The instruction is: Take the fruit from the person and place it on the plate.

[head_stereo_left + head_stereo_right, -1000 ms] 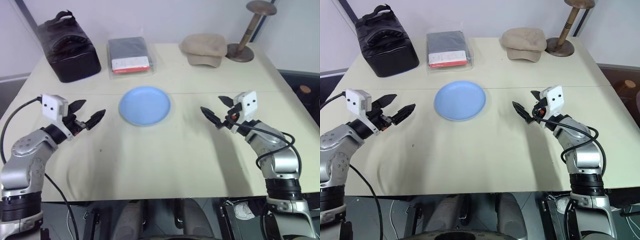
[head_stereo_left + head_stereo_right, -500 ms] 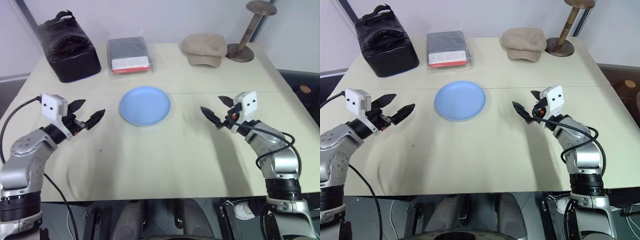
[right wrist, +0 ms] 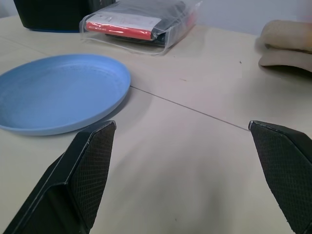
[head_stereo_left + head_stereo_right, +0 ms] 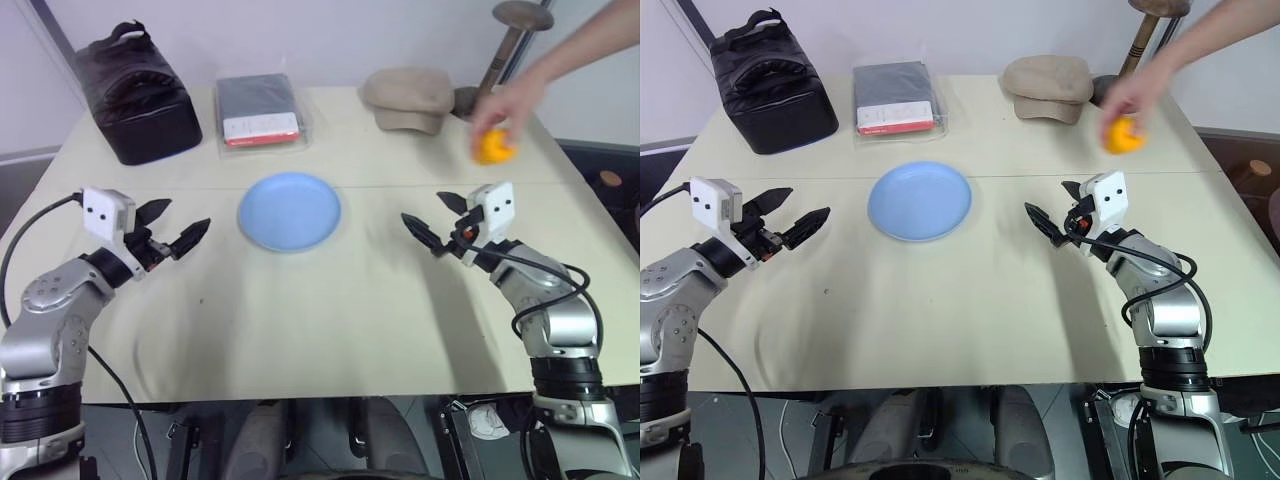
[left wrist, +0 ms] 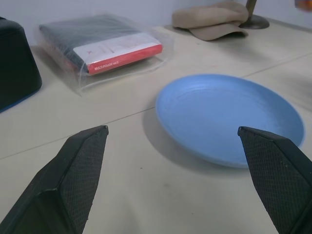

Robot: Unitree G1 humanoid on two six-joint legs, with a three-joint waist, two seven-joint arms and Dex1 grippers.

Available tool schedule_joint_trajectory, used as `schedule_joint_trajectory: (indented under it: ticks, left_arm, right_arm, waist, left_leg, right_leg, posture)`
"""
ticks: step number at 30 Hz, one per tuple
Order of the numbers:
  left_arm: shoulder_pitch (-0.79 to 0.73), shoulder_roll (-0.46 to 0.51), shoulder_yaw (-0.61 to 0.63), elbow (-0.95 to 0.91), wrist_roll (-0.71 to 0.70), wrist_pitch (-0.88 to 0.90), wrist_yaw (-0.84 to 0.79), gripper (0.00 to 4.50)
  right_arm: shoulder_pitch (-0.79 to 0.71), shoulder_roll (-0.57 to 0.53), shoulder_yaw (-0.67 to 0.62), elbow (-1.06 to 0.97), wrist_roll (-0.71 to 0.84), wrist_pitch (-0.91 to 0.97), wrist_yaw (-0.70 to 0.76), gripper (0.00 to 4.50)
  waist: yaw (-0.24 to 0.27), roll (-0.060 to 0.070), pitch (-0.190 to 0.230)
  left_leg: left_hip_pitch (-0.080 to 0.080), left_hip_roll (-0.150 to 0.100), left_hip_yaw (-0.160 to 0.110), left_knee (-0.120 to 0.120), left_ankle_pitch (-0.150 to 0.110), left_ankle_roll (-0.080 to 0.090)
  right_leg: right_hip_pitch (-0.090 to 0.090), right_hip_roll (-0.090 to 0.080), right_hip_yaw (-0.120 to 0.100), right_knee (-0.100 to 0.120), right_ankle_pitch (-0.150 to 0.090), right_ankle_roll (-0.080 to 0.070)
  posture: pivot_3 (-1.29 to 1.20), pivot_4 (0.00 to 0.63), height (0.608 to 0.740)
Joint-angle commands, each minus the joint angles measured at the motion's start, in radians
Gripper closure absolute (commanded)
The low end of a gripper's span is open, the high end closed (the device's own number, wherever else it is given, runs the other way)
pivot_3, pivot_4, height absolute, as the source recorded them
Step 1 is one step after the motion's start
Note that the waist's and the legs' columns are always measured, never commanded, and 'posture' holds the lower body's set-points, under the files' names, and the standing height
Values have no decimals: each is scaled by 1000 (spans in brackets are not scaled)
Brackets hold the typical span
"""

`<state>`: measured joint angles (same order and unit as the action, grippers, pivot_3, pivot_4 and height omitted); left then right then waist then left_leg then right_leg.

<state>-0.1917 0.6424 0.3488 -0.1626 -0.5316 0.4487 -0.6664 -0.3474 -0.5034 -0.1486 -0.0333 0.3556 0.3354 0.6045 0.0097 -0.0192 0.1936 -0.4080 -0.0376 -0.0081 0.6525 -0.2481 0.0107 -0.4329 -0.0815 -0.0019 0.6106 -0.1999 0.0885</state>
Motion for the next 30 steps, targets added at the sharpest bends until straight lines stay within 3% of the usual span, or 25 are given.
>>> schedule_joint_trajectory:
  ticks: [1, 12, 17, 22, 30]
  left_arm:
    - [-5, 8, 23, -26, -1, -19, 7, 41]
    - [-21, 35, 37, -37, -39, -1, -32, 41]
    - [-138, 119, 68, -97, -247, 119, -152, 41]
    - [-272, 171, 24, -106, -383, 218, -246, 41]
    - [-358, 146, -85, -33, -323, 192, -312, 41]
  right_arm:
    - [-5, -11, -23, -20, 2, -16, -1, 0]
    - [-6, -11, -22, -19, 1, -15, -1, 0]
    - [-13, -16, -20, -13, -1, -13, 3, 0]
    - [-7, -26, -28, -29, 5, -4, 2, 0]
    - [1, -42, -75, -135, 16, 22, -58, 0]
  waist:
    - [0, 0, 0]
    - [0, 0, 0]
    - [2, -1, 1]
    - [0, 0, 1]
    - [-7, 0, 1]
  left_leg:
    - [0, 0, 0, 0, 0, 0]
    - [0, 0, 0, 0, 0, 0]
    - [-1, 0, 0, 0, 0, 0]
    - [-1, -1, 1, 0, 0, 0]
    - [0, 0, 1, 0, 0, 0]
  right_leg:
    - [0, 0, 0, 0, 0, 0]
    - [0, 0, 0, 0, 0, 0]
    - [-1, 0, 0, 0, 0, 0]
    - [0, 0, 0, -1, 0, 0]
    - [0, 4, 0, 0, 0, 1]
  posture:
    - [0, 150, 740]
    - [0, 150, 740]
    - [0, 150, 740]
    - [0, 150, 740]
    - [0, 150, 740]
